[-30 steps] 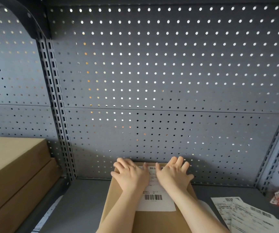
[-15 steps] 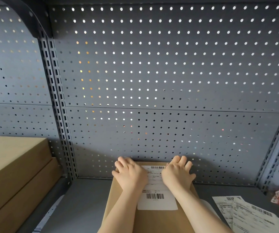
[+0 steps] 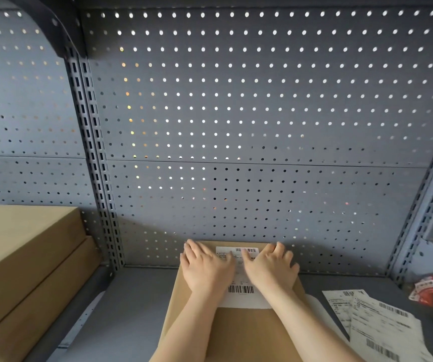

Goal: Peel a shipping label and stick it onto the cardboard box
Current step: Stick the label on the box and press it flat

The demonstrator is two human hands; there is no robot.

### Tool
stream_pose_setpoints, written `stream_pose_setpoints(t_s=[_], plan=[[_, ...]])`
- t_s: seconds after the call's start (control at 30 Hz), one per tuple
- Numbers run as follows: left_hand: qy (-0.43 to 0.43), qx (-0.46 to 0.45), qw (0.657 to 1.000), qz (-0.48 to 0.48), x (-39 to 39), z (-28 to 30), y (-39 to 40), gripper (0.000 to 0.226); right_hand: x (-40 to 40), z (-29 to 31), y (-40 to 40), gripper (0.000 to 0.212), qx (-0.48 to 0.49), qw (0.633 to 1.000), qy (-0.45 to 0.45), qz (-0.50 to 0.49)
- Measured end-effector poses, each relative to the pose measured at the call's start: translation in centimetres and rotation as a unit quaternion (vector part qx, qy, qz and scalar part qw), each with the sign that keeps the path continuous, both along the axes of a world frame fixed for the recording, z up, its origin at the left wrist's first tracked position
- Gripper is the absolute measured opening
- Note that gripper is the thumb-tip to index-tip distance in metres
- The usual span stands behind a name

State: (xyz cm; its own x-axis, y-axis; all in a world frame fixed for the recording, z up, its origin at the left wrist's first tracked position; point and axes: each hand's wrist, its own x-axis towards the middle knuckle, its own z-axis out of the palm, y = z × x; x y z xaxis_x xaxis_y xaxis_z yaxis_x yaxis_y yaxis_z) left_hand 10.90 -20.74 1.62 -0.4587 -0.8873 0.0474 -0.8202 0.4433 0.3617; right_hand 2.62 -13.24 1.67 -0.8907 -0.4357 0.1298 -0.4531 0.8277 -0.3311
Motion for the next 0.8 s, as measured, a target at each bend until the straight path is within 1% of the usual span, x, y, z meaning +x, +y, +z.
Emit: stream_pose_setpoints(t_s=[0.13,0.37,0.6,0.8], plan=[[-0.029,0.001,1.0,-0.005,0.13,0.03,0.9,0.096,0.45,-0.3,0.26,0.094,0.028,1.0,0.007,0.001],[-0.038,-0.005,0.999,-0.007,-0.03,-0.13,0.93,0.097,0.5,-0.3,0.34,0.094,0.043,0.999,0.01,0.008],[-0.045,-0.009,0.999,-0.026,0.34,-0.02,0.68,0.089,0.29,-0.17,0.55,0.079,0.051,0.998,-0.003,0.02],[-0.025,-0.002,0.999,-0.032,0.66,0.14,0.45,0.074,0.05,-0.23,0.93,0.066,0.038,0.999,-0.007,0.028]])
